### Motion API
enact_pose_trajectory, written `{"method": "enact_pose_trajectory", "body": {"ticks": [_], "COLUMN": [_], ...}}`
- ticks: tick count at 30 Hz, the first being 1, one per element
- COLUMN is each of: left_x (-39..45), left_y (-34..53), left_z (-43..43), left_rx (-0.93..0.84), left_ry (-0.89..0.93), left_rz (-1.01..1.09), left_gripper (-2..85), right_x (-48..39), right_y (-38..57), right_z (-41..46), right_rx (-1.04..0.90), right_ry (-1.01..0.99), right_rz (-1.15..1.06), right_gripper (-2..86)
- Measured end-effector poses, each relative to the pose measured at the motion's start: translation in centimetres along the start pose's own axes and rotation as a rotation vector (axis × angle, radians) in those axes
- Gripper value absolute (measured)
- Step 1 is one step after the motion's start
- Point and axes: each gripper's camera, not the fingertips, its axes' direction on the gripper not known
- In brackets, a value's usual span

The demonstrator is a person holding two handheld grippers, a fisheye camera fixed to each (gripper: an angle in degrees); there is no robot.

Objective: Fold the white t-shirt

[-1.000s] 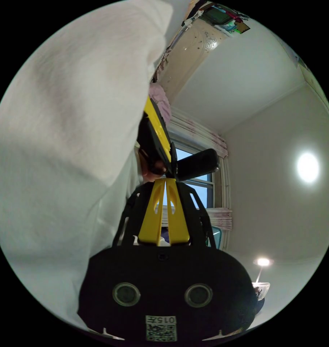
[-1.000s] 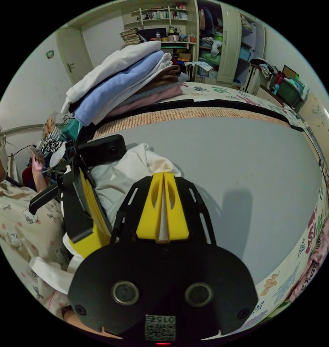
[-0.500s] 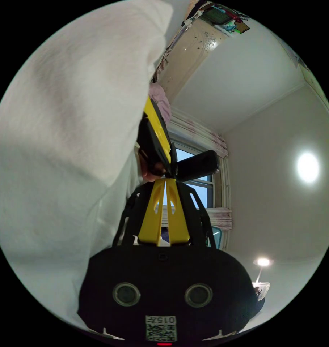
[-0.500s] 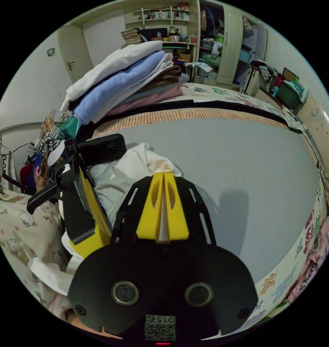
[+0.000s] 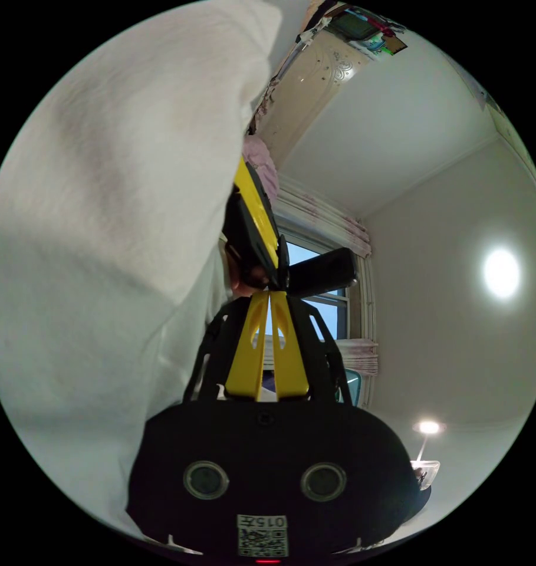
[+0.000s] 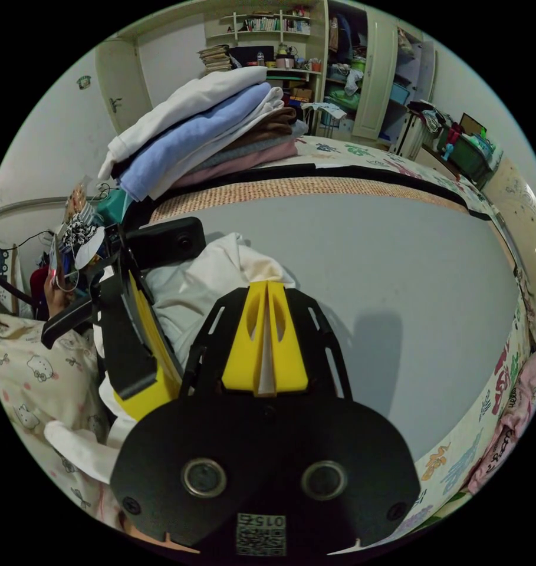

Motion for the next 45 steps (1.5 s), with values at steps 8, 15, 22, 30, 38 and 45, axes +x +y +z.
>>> {"method": "enact_pose_trajectory", "body": {"ticks": [8, 15, 22, 30, 38, 45], "left_x": [-0.2, -0.5, -0.7, -1.0, -1.2, -1.3], "left_y": [-0.5, -0.9, -1.2, -1.6, -1.9, -2.1], "left_z": [0.1, 0.1, 0.1, 0.0, 0.0, -0.1], "left_rx": [-0.001, -0.001, -0.002, -0.003, -0.004, -0.004], "left_ry": [0.000, -0.001, -0.001, -0.002, -0.002, -0.002], "left_rz": [0.000, 0.000, 0.000, 0.000, 0.000, 0.000], "left_gripper": [-0.9, -0.9, -0.9, -0.9, -0.9, -0.9], "right_x": [0.1, 0.0, -0.1, -0.2, -0.2, -0.3], "right_y": [0.3, 0.5, 0.7, 0.8, 0.8, 0.7], "right_z": [0.5, 0.7, 0.7, 0.6, 0.2, -0.2], "right_rx": [0.001, 0.002, 0.004, 0.007, 0.007, 0.005], "right_ry": [0.002, 0.008, 0.014, 0.014, 0.013, 0.013], "right_rz": [-0.002, -0.006, -0.011, -0.012, -0.012, -0.012], "right_gripper": [-1.0, -1.0, -1.0, -0.9, -0.9, -1.0]}}
